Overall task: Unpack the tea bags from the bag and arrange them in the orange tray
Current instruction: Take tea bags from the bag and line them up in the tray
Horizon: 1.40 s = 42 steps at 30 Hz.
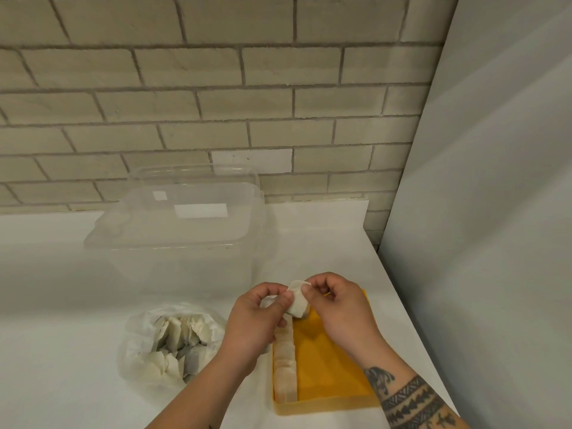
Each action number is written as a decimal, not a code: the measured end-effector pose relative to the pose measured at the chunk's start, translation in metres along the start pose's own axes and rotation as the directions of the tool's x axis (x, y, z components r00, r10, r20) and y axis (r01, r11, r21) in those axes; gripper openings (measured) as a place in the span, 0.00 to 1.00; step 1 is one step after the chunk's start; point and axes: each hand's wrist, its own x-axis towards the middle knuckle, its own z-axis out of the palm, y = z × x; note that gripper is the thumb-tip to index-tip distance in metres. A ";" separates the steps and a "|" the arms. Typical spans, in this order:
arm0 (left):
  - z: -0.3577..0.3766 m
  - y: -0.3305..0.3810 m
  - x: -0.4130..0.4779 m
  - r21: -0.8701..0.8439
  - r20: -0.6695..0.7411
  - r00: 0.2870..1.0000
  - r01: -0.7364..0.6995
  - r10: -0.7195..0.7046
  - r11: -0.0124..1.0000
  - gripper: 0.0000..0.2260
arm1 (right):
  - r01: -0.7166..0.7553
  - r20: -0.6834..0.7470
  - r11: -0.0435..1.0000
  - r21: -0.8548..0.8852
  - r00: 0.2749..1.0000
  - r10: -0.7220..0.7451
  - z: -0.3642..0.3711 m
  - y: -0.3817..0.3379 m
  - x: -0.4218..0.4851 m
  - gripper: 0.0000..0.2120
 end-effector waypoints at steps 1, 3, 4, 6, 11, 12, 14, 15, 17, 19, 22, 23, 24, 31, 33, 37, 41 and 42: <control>-0.001 -0.001 0.000 0.016 -0.005 1.000 -0.006 0.006 1.000 0.04 | 0.002 0.017 1.000 0.009 1.000 -0.002 -0.002 0.000 0.001 0.00; 0.000 -0.003 0.001 0.000 -0.020 1.000 -0.002 0.002 1.000 0.03 | -0.008 0.059 1.000 0.020 0.998 0.007 -0.003 0.004 0.000 0.04; 0.001 -0.004 0.002 -0.023 -0.024 1.000 0.006 -0.006 1.000 0.03 | -0.018 0.081 1.000 -0.005 0.997 0.018 -0.001 0.007 0.000 0.05; 0.003 -0.006 0.004 -0.044 -0.029 0.999 0.023 -0.024 0.999 0.03 | -0.017 0.108 0.996 -0.085 0.994 0.026 0.003 0.013 -0.002 0.06; 0.000 -0.015 0.015 0.018 -0.128 0.991 0.034 -0.032 0.999 0.04 | -0.064 0.008 0.984 -0.164 0.998 0.066 0.000 0.029 0.008 0.08; -0.004 -0.020 0.019 0.054 -0.163 0.986 0.040 -0.030 0.998 0.04 | -0.088 -0.007 0.979 -0.185 0.996 0.088 -0.003 0.033 0.012 0.07; -0.010 -0.032 0.028 0.138 -0.210 0.977 0.065 -0.035 0.988 0.03 | -0.140 -0.012 0.964 -0.228 0.990 0.141 -0.006 0.043 0.018 0.05; -0.013 -0.038 0.032 0.184 -0.222 0.974 0.080 -0.037 0.980 0.03 | -0.158 -0.003 0.954 -0.254 0.987 0.162 -0.006 0.047 0.021 0.04; -0.016 -0.051 0.040 0.275 -0.232 0.971 0.119 -0.055 0.954 0.04 | -0.172 0.029 0.934 -0.314 0.981 0.190 -0.002 0.058 0.026 0.05; -0.015 -0.059 0.042 0.331 -0.213 0.973 0.154 -0.085 0.931 0.07 | -0.186 0.054 0.919 -0.347 0.975 0.217 0.004 0.067 0.029 0.06; -0.012 -0.066 0.043 0.381 -0.182 0.976 0.183 -0.121 0.906 0.08 | -0.203 0.065 0.911 -0.358 0.968 0.241 0.015 0.077 0.033 0.06; -0.012 -0.067 0.043 0.388 -0.179 0.976 0.186 -0.125 0.903 0.08 | -0.209 0.066 0.910 -0.357 0.967 0.248 0.017 0.078 0.033 0.05; -0.012 -0.068 0.043 0.391 -0.180 0.976 0.189 -0.127 0.901 0.08 | -0.212 0.065 0.909 -0.359 0.966 0.251 0.020 0.081 0.034 0.05; -0.012 -0.068 0.044 0.398 -0.184 0.975 0.190 -0.124 0.898 0.07 | -0.247 0.022 0.894 -0.373 0.961 0.275 0.025 0.087 0.035 0.08; -0.012 -0.069 0.044 0.398 -0.184 0.975 0.192 -0.127 0.897 0.07 | -0.264 0.004 0.887 -0.379 0.958 0.287 0.024 0.088 0.035 0.10; -0.012 -0.068 0.044 0.390 -0.186 0.974 0.192 -0.127 0.901 0.08 | -0.251 0.009 0.877 -0.410 0.960 0.279 0.026 0.090 0.036 0.08; -0.011 -0.066 0.043 0.386 -0.179 0.974 0.197 -0.136 0.901 0.08 | -0.246 0.009 0.880 -0.405 0.962 0.273 0.029 0.090 0.037 0.08; -0.011 -0.065 0.042 0.386 -0.175 0.975 0.199 -0.140 0.901 0.08 | -0.247 0.009 0.880 -0.406 0.962 0.274 0.029 0.090 0.037 0.08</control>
